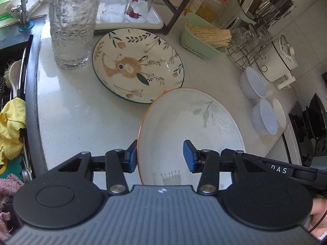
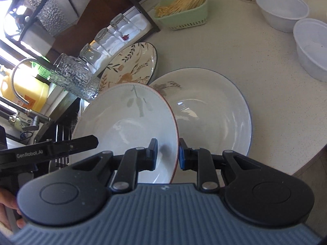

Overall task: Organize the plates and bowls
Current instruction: 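Lift the leaf-print plate with the left gripper over the pink-rose plate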

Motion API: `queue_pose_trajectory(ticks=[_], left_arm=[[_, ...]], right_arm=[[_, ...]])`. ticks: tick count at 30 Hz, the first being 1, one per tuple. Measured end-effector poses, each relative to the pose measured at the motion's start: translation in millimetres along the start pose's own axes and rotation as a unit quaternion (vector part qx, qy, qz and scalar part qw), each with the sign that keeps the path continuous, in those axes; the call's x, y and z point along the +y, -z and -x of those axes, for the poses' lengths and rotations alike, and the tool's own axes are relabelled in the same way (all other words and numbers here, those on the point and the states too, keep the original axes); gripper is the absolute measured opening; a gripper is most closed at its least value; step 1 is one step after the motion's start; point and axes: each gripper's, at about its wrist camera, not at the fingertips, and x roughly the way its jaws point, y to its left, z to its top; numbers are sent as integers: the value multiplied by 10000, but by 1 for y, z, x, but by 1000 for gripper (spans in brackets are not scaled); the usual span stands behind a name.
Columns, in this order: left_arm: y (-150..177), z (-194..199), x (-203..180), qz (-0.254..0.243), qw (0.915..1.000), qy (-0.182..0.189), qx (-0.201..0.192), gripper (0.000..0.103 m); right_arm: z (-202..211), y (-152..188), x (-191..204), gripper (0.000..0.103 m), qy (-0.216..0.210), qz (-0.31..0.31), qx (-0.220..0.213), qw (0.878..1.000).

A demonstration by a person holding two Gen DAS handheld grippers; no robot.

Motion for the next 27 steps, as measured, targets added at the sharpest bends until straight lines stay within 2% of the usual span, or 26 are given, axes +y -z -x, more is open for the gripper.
queue_pose_trajectory(ticks=[4, 13, 27], left_arm=[[-6, -19, -21, -120, 9995, -273, 78, 50], [-6, -52, -42, -28, 9971, -587, 482, 50], [-7, -63, -50, 82, 9941, -845, 673, 50]], right_arm=[[-4, -10, -15, 24, 68, 164, 114, 9998], [-16, -20, -42, 25, 64, 344, 426, 9985], [-23, -32, -45, 24, -25, 560, 366, 9978]])
